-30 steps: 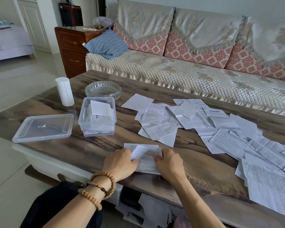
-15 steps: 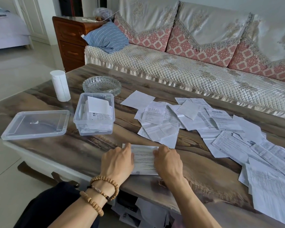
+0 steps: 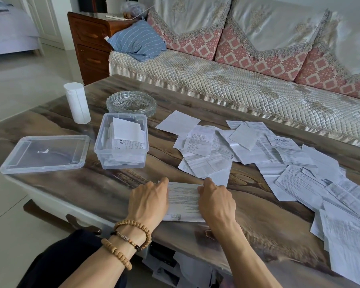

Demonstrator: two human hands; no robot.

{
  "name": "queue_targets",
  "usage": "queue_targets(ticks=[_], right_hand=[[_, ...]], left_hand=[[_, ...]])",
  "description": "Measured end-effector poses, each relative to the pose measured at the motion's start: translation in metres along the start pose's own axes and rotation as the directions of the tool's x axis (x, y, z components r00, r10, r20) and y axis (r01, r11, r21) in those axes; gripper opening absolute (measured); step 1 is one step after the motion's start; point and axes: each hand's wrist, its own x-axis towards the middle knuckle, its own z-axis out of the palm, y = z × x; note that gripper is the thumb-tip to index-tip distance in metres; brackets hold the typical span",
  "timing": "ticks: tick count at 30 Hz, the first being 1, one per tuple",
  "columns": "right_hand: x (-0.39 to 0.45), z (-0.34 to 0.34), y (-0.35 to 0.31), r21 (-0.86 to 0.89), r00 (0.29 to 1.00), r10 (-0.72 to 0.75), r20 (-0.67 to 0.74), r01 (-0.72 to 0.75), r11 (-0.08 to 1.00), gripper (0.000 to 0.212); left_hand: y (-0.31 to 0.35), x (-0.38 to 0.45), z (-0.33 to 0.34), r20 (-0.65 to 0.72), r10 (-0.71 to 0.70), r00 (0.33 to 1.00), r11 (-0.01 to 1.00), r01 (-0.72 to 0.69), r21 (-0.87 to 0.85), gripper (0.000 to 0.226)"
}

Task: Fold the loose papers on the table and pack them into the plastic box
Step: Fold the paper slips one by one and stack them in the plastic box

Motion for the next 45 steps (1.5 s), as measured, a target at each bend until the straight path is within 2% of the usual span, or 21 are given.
queue_targets(ticks=[5,8,10,13,15,17,23,25,27,29,31,33,35,39,42,45], right_hand=[[0.002,-0.002,0.0,-0.002,1.0,0.003,0.017,-0.003,1.0,0.024],[0.002,-0.003,0.0,-0.008,1.0,0.008,0.019,-0.007,1.0,0.024],[0.002,-0.004,-0.001,-0.014,1.0,0.012,0.022,-0.012,1.0,0.024],[0.001,-0.005,-0.002,-0.02,0.999,0.022,0.04,-0.022,1.0,0.025],[0.002,-0.005,-0.003,-0.018,0.998,0.03,0.047,-0.029,0.999,0.026],[0.004,-0.005,-0.003,-0.021,0.998,0.042,0.044,-0.041,0.999,0.028],[0.006,-0.004,-0.003,-0.041,0.998,0.057,0.037,-0.055,0.998,0.03],[0.006,-0.004,-0.001,-0.045,0.998,0.056,-0.029,-0.057,0.997,0.025],[0.0,-0.002,0.001,-0.056,0.979,-0.064,-0.196,0.054,0.997,0.015],[-0.012,0.005,0.003,-0.058,0.929,-0.269,-0.253,0.263,0.963,0.019],[-0.025,0.015,0.003,-0.029,0.908,-0.409,-0.086,0.409,0.912,0.043],[-0.035,0.017,0.002,-0.011,0.908,-0.405,0.112,0.408,0.913,0.064],[-0.035,0.015,0.005,-0.047,0.902,-0.393,0.181,0.407,0.912,0.077],[-0.031,0.005,0.023,-0.104,0.891,-0.381,0.245,0.415,0.904,0.092],[-0.031,-0.004,0.047,-0.165,0.901,-0.345,0.262,0.394,0.904,0.092],[-0.03,-0.007,0.046,-0.245,0.894,-0.429,0.133,0.449,0.859,0.08]], left_hand=[[-0.001,0.002,0.0,0.013,-0.009,1.0,1.0,0.009,-0.003,0.011],[-0.003,0.001,0.004,-0.035,0.006,0.999,1.0,-0.006,0.001,0.003],[-0.006,0.004,0.012,-0.068,0.026,0.997,1.0,-0.026,0.003,0.01],[-0.006,0.008,0.018,-0.083,0.181,0.98,0.98,-0.187,-0.067,0.014],[-0.005,0.009,0.017,-0.045,0.251,0.967,0.954,-0.255,-0.159,0.034],[-0.006,0.008,0.016,-0.021,0.293,0.956,0.941,-0.292,-0.17,0.046],[-0.006,0.006,0.015,0.019,0.309,0.951,0.948,-0.307,-0.086,0.044],[-0.005,0.005,0.015,0.043,0.304,0.952,0.951,-0.3,-0.069,0.045],[-0.005,0.005,0.014,0.066,0.297,0.953,0.954,-0.294,-0.052,0.045],[-0.003,0.005,0.014,0.084,0.287,0.954,0.958,-0.285,-0.045,0.045],[-0.002,0.004,0.013,0.105,0.299,0.948,0.954,-0.295,-0.055,0.048],[-0.004,0.003,0.011,0.166,0.301,0.939,0.953,-0.292,-0.075,0.051],[-0.009,0.001,0.01,0.244,0.295,0.924,0.955,-0.282,-0.086,0.052],[-0.018,-0.004,0.002,0.32,0.297,0.9,0.952,-0.303,-0.033,0.078],[-0.026,-0.007,0.002,0.355,0.291,0.889,0.952,-0.306,-0.014,0.081],[-0.027,-0.007,0.001,0.366,0.296,0.882,0.95,-0.312,-0.017,0.083]])
